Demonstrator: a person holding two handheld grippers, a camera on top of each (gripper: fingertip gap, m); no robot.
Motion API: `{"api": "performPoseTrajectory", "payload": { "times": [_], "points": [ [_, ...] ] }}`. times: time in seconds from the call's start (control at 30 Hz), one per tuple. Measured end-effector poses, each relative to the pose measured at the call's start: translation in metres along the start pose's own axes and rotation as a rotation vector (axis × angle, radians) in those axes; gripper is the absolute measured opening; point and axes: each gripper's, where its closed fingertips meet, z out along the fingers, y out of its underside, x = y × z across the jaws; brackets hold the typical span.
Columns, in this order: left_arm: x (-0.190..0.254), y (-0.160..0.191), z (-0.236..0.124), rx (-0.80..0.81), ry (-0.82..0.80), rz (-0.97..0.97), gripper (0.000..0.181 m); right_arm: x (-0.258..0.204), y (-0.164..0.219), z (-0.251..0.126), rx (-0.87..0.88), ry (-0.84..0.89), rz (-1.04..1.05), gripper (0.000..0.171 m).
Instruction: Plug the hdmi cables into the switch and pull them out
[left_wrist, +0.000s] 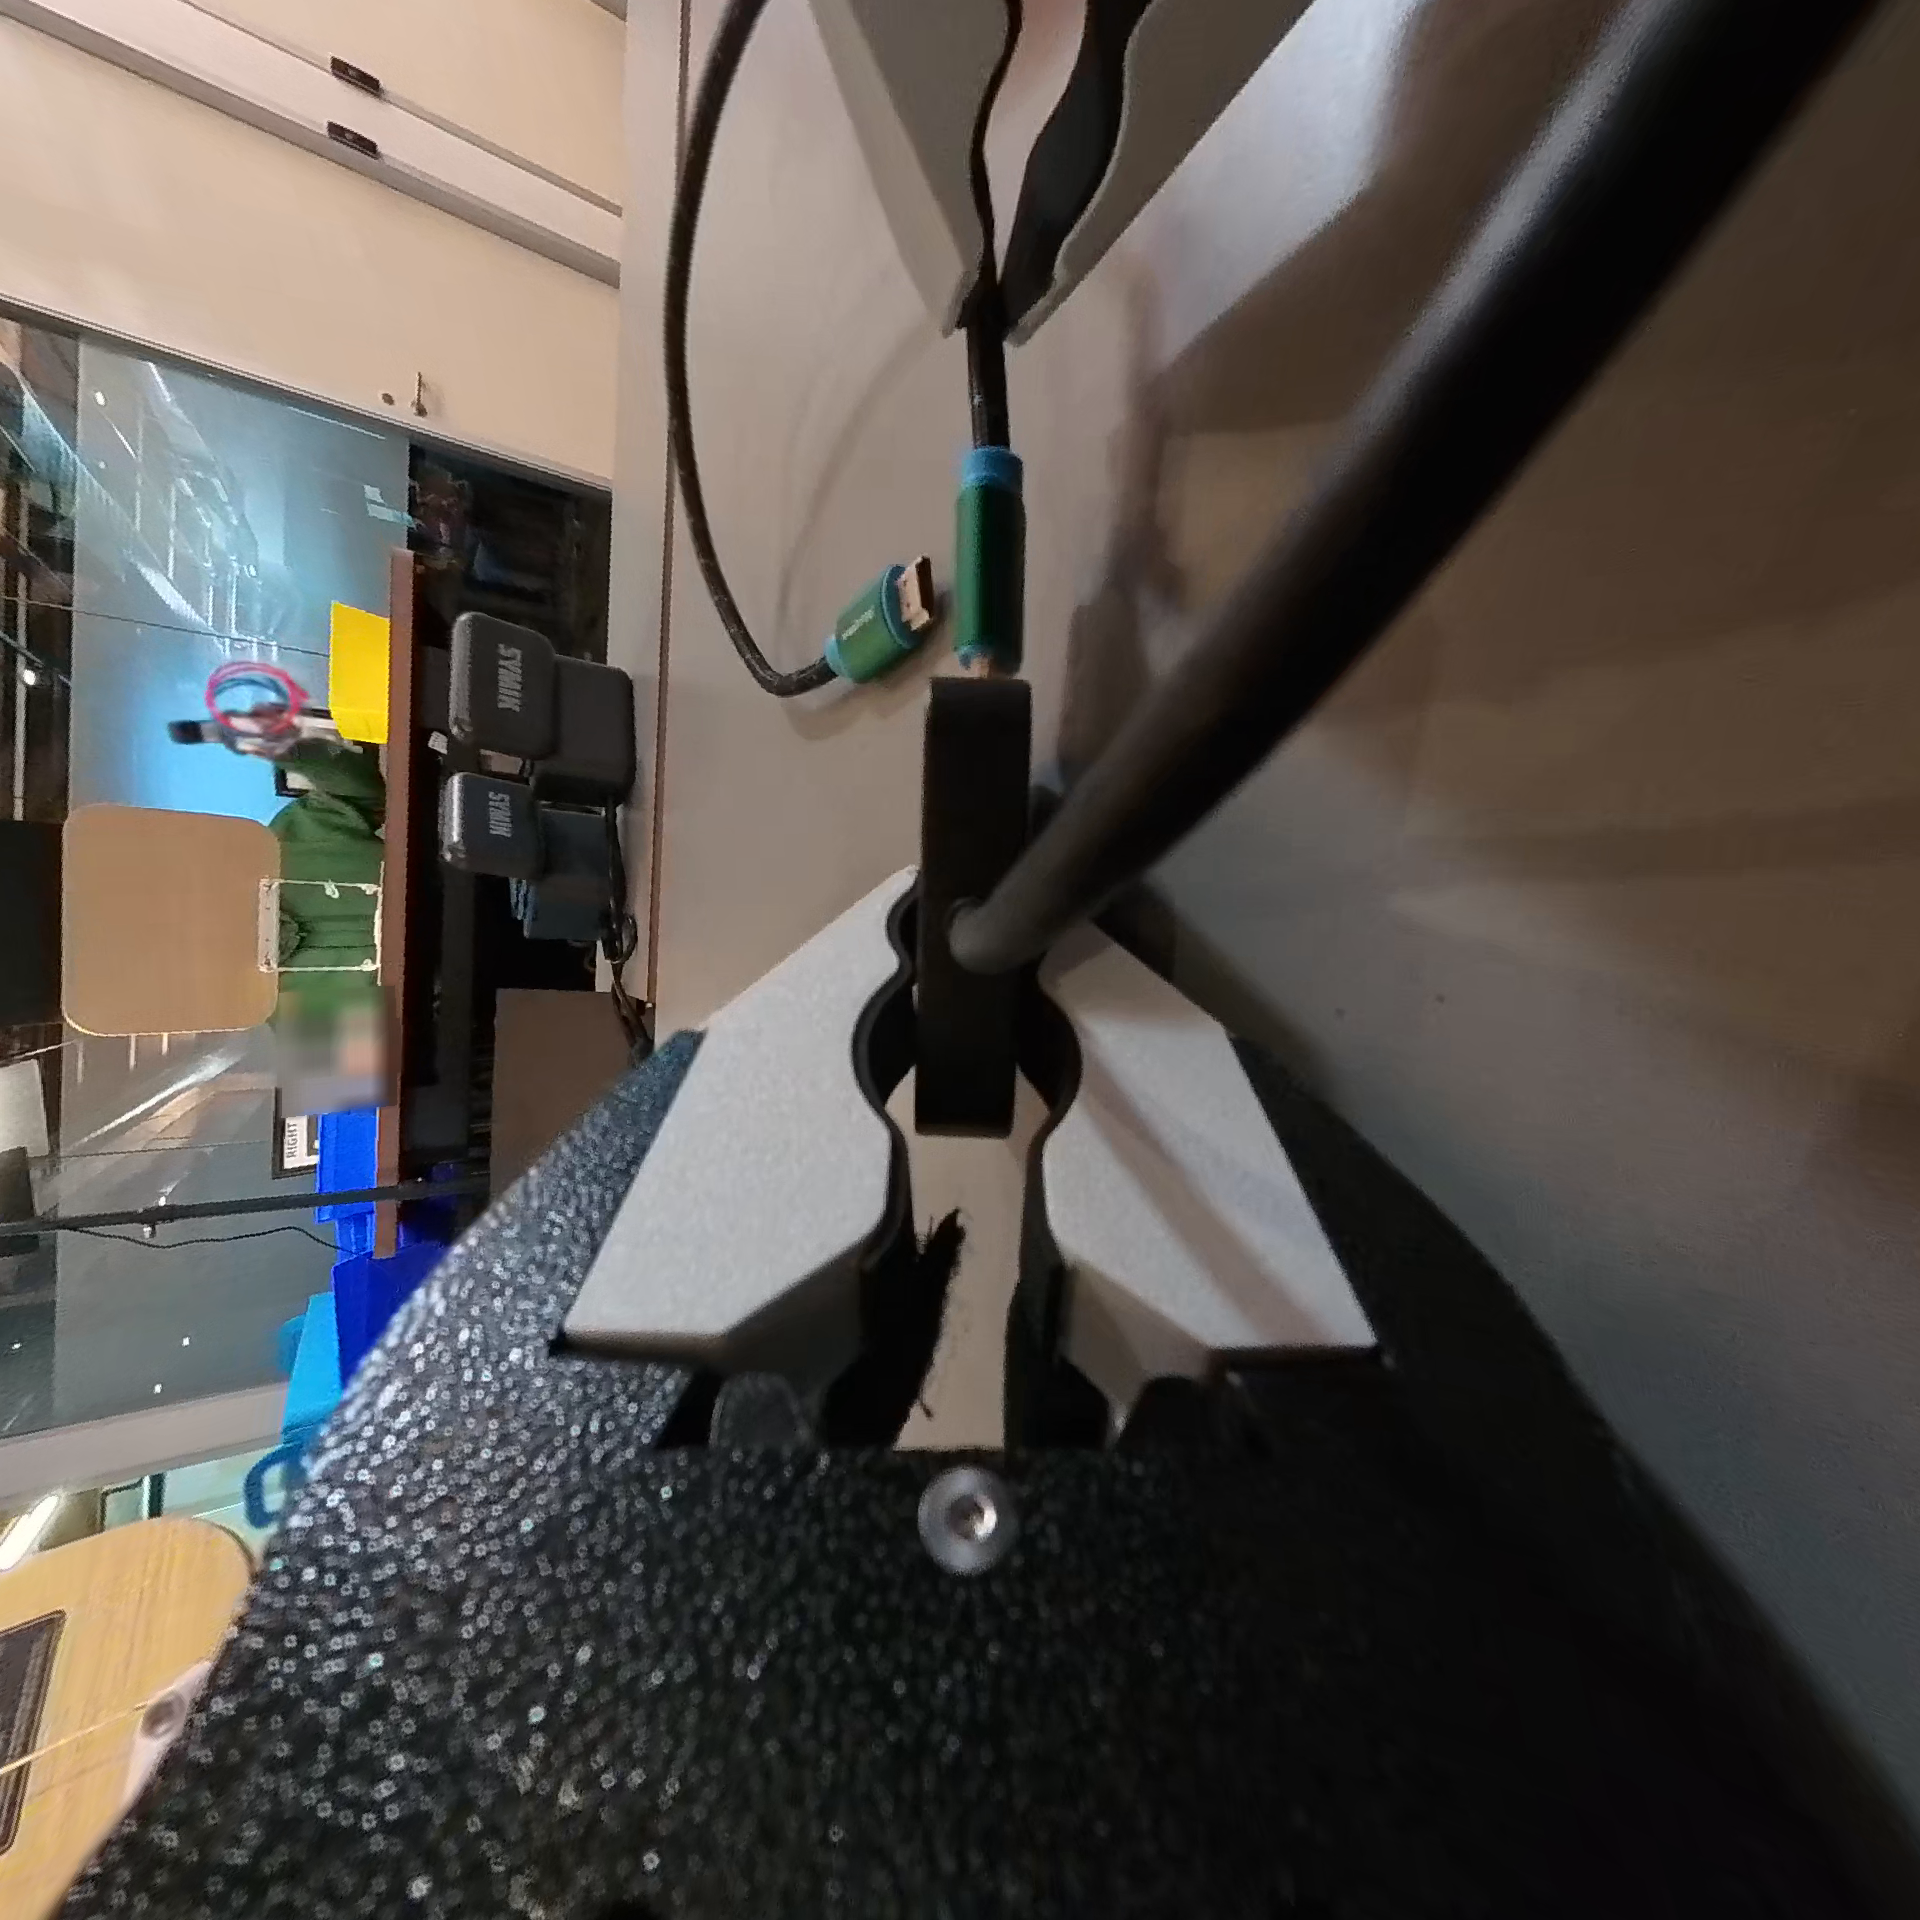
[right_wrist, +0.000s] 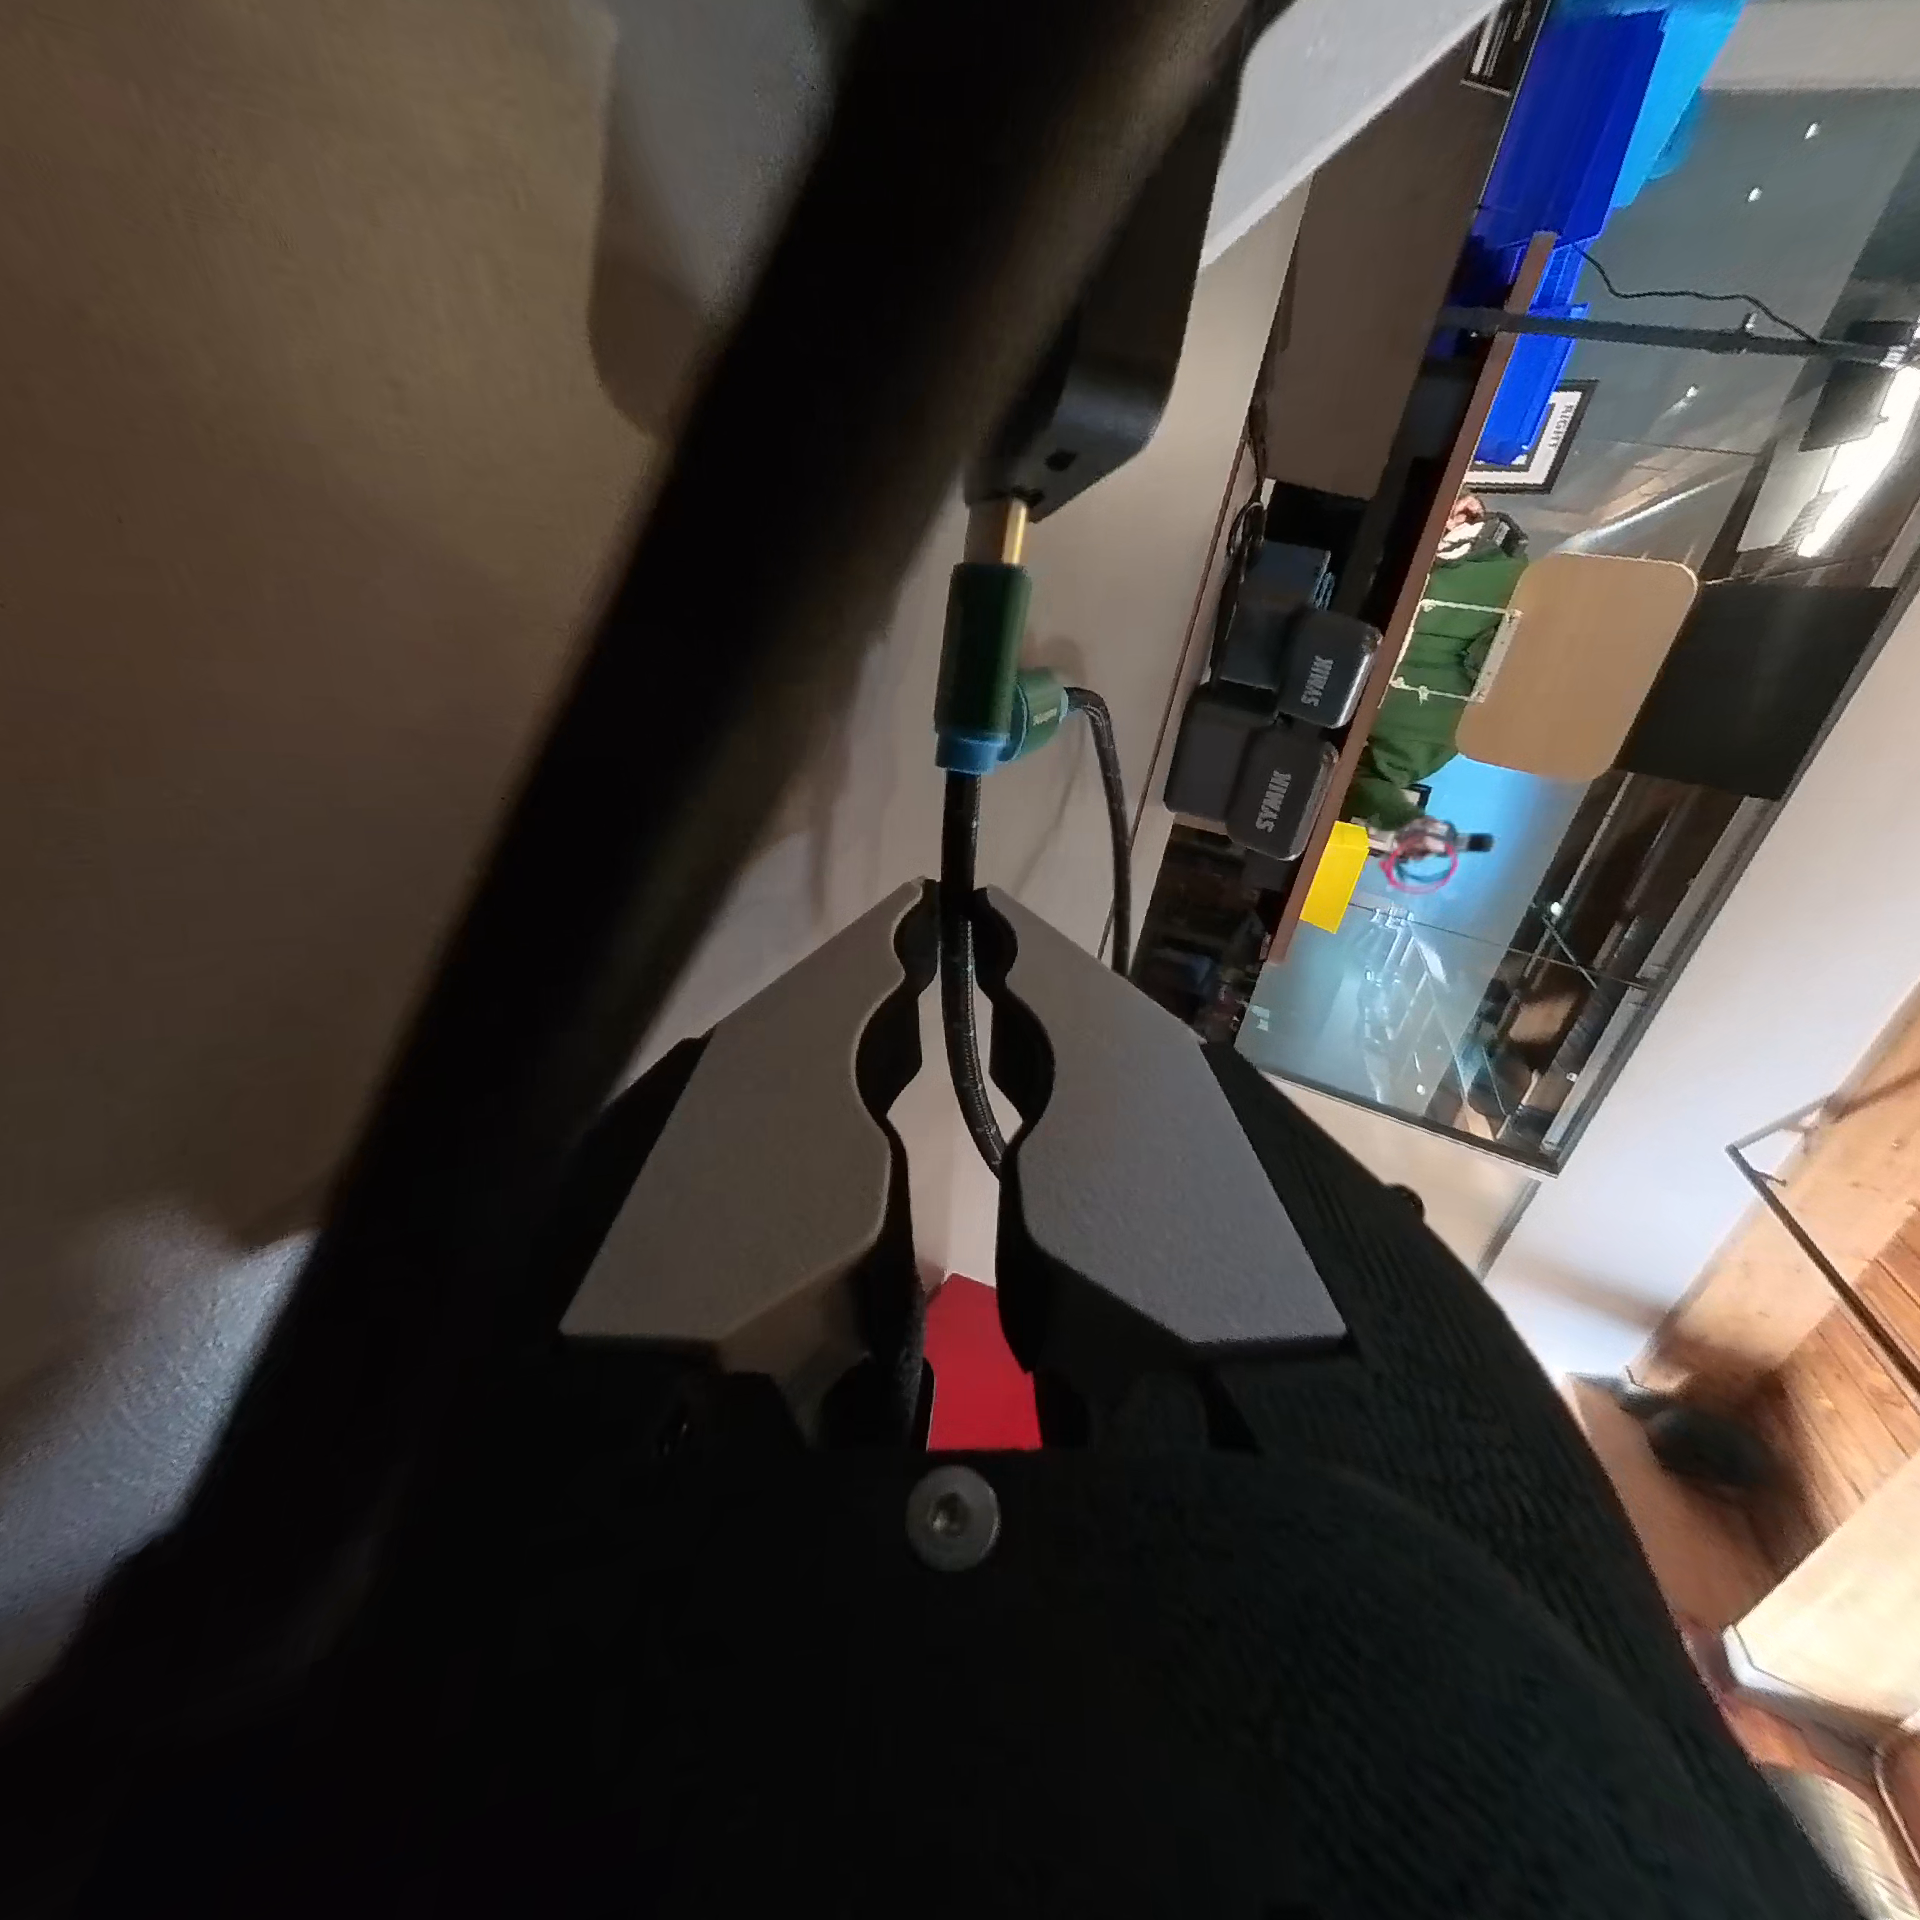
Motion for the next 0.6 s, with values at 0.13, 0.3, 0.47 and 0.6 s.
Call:
{"api": "performPoseTrajectory", "payload": {
  "times": [0.13, 0.3, 0.47, 0.6],
  "points": [
    [0.0, 0.0, 0.0, -0.007, 0.017, -0.024, 0.011, 0.001, 0.001, 0.0, -0.008, 0.003, 0.009, 0.004],
    [0.0, 0.0, 0.0, -0.026, 0.024, -0.019, 0.011, 0.002, 0.001, 0.0, -0.017, 0.007, 0.009, 0.004],
    [0.0, 0.002, 0.0, -0.044, 0.031, -0.025, 0.011, 0.006, -0.001, -0.003, -0.012, 0.031, 0.005, 0.003],
    [0.0, 0.004, 0.0, -0.057, 0.038, -0.04, 0.011, 0.01, -0.004, -0.006, 0.009, 0.058, -0.006, 0.003]
  ]
}}
